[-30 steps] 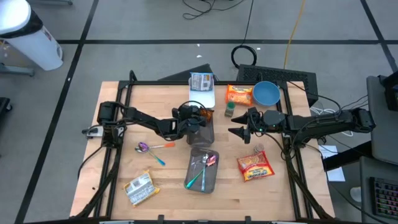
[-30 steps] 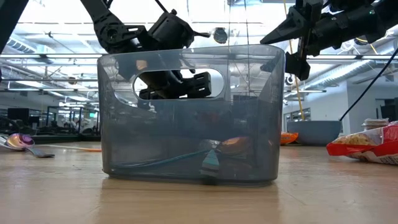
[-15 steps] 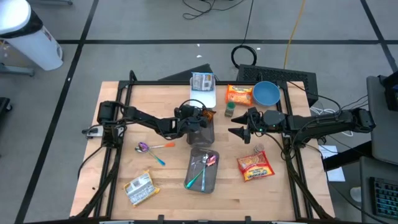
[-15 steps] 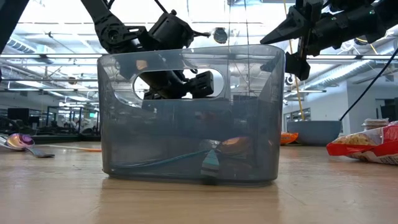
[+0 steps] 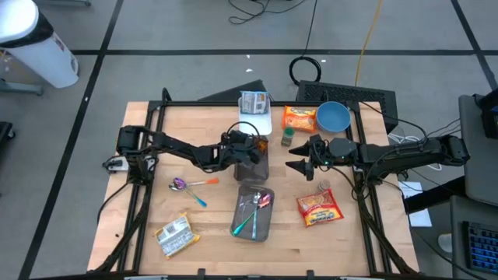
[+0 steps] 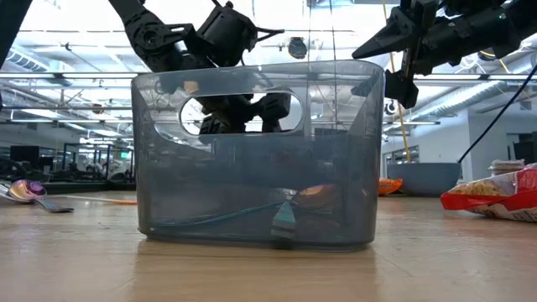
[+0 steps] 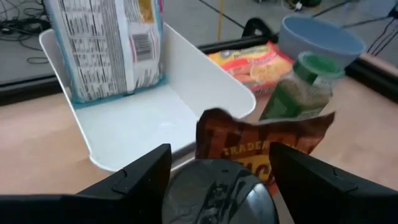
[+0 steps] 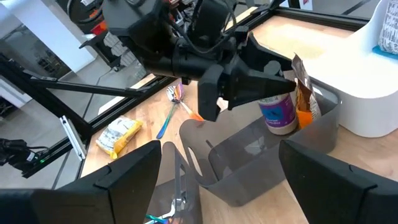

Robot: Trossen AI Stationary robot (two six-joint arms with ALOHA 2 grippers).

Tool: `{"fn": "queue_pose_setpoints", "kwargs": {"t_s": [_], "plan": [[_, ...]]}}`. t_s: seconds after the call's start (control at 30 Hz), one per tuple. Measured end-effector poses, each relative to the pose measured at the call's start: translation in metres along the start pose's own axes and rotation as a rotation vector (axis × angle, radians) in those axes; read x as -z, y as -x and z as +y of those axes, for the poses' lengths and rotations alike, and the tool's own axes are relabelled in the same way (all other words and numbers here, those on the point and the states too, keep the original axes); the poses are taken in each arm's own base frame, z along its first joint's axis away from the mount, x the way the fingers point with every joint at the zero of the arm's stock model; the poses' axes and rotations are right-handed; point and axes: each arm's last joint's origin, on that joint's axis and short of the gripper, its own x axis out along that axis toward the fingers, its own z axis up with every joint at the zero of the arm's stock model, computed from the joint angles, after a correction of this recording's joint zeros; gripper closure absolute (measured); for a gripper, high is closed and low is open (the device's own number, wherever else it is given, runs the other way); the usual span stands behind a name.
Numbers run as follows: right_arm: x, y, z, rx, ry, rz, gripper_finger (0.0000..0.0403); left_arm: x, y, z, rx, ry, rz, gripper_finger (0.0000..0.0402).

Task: Pick & Place Food Item
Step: Put the black seasoning bottle into the top black bin, then put the orange spoon into the bottom black bin

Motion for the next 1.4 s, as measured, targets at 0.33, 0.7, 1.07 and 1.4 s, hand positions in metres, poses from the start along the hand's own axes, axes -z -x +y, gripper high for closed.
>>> {"fn": "queue_pose_setpoints", "kwargs": {"t_s": [0.33, 0.7, 1.07, 1.4], "plan": [[0.000, 0.000, 0.000, 0.001, 0.000, 0.000, 0.0085, -0.003, 0.002, -0.001, 0.022, -0.006, 0.010, 0.0123], [0.000, 0.000, 0.000, 0.005, 0.011, -0.004, 0.0085, -0.035, 0.024, 0.000, 0.047, -0.046, -0.040, 0.0123], [-0.002, 0.000, -0.002, 0.070, 0.038, -0.049, 0.0085, -0.093, 0.076, 0.003, 0.329, 0.059, -0.056, 0.0124], [-0.005, -0.001, 0.000, 0.052, 0.051, -0.084, 0.0085, -0.130, 0.109, 0.007, 0.518, 0.187, -0.154, 0.0123]]}}
